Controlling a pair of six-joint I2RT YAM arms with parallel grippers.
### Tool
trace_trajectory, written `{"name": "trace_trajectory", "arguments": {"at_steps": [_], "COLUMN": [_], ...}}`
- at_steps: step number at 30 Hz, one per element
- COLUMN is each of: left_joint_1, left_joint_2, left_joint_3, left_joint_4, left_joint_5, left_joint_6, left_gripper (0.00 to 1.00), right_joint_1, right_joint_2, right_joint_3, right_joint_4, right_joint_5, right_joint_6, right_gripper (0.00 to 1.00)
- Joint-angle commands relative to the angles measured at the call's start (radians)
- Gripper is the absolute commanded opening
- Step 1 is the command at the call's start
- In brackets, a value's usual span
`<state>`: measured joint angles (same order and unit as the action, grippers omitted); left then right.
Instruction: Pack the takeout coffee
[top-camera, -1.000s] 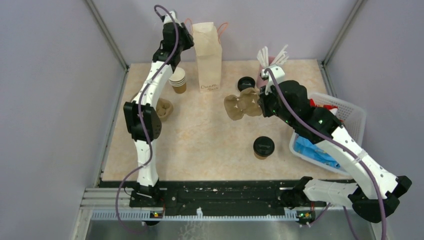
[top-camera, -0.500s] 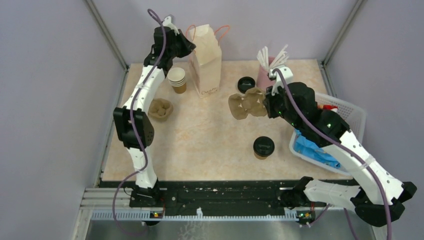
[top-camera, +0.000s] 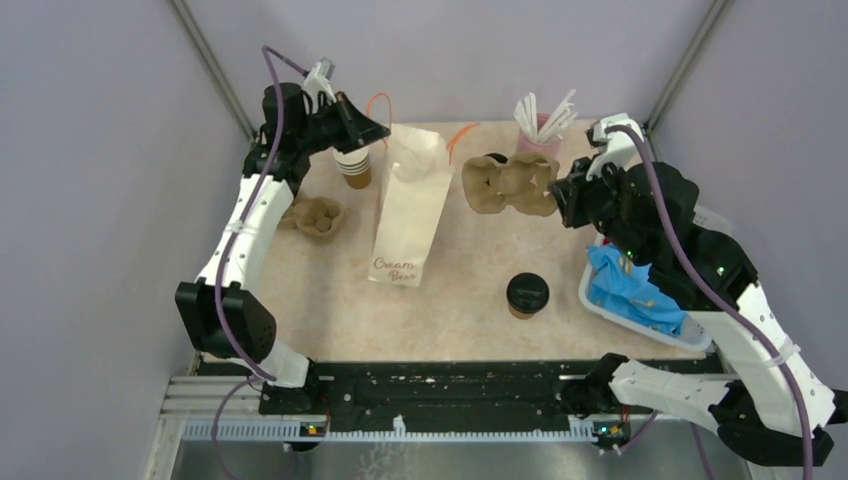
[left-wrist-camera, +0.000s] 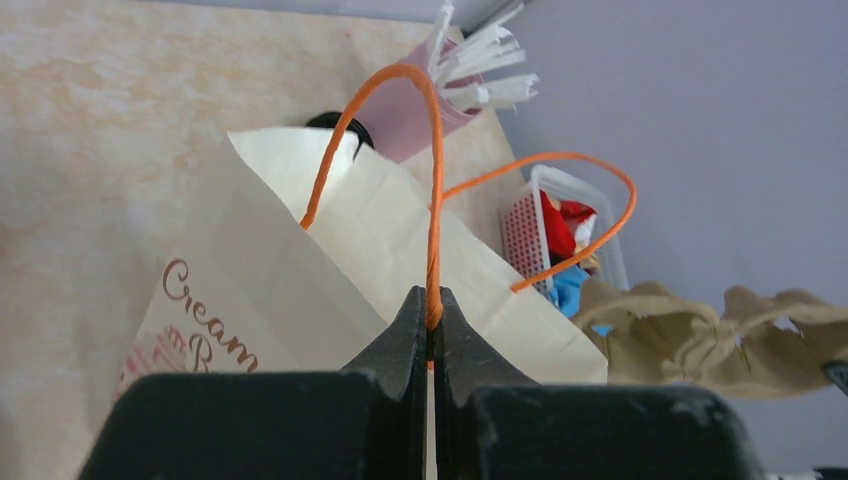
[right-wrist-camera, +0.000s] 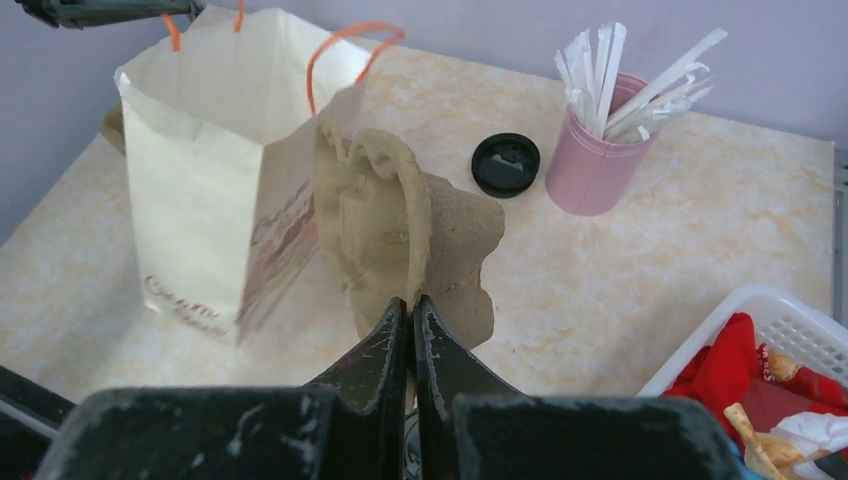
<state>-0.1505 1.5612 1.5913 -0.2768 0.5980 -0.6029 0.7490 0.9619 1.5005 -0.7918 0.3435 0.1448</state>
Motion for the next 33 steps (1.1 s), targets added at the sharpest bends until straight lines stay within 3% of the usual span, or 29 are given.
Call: {"name": "trace_trajectory", "arguments": {"at_steps": [1,4,9,14,20,23,28,33], "left_joint_1": [0.022,0.025,0.029,0.029,0.029,0.029,0.029,0.027], "left_joint_2": [-0.048,-0.071,-0.144,-0.233,-0.354,-0.362,-0.377,-0.361], "left_joint_3": [-0.055,-0.082,-0.132,-0.122,-0.131,-0.099,-0.061,-0.093], "left_joint_4": [-0.021,-0.137,-0.259,-0.414,-0.471,-0.57,-0.681,-0.638], "left_joint_5": [0.227,0.241,0.117,-0.186,-0.378,-0.496,-0.552,-0.402], "left_joint_6": [0.052,0.148,0.226,0.224,0.235,0.214,0.143,0.101], "left_gripper": [0.0,0.0,0.0,0.04,0.41,0.54,0.94,0.99], "right_joint_1": [-0.012,-0.011,-0.012,-0.012,-0.011,-0.011,-0.012,-0.012], "right_joint_2": [-0.006,0.013,0.035,0.051,0.062,0.073,0.097,0.103], "right_joint_3": [0.08,0.141,0.217,0.248,0.206,0.19,0.182,0.16], "right_joint_4": [-0.004,-0.027,-0.066,-0.068,-0.013,0.015,0.041,0.066], "right_joint_5": [-0.004,-0.021,0.003,0.007,-0.022,-0.044,-0.075,-0.093], "right_joint_6": [0.018,0.008,-0.032,-0.057,-0.049,-0.045,-0.042,-0.044], "right_gripper": [0.0,0.0,0.0,0.0,0.0,0.0,0.0,0.0]}}
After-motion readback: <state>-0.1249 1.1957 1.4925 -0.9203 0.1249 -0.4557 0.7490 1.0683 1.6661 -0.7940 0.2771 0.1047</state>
